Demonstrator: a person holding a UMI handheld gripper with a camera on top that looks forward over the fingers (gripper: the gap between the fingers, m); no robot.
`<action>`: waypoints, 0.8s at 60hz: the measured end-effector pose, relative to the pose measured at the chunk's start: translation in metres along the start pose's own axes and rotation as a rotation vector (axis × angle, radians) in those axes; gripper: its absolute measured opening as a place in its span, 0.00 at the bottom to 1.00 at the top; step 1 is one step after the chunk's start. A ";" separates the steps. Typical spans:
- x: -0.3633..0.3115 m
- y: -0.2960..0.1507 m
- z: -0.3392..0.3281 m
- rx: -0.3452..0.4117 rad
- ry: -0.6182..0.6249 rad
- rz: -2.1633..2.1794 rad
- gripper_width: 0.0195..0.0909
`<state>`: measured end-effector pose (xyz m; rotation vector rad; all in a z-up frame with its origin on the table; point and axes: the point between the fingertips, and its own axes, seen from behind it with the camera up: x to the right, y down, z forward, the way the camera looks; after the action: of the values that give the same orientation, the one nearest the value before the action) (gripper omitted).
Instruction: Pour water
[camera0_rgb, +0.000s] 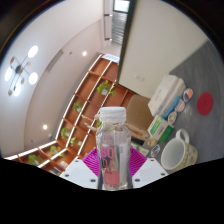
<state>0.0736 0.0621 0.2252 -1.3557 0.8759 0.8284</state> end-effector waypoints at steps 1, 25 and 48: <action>0.000 -0.007 -0.001 0.004 0.018 -0.072 0.24; 0.113 -0.190 -0.023 0.218 0.580 -1.035 0.26; 0.229 -0.197 -0.002 0.134 0.694 -1.047 0.26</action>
<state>0.3523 0.0493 0.1094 -1.7228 0.5625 -0.5262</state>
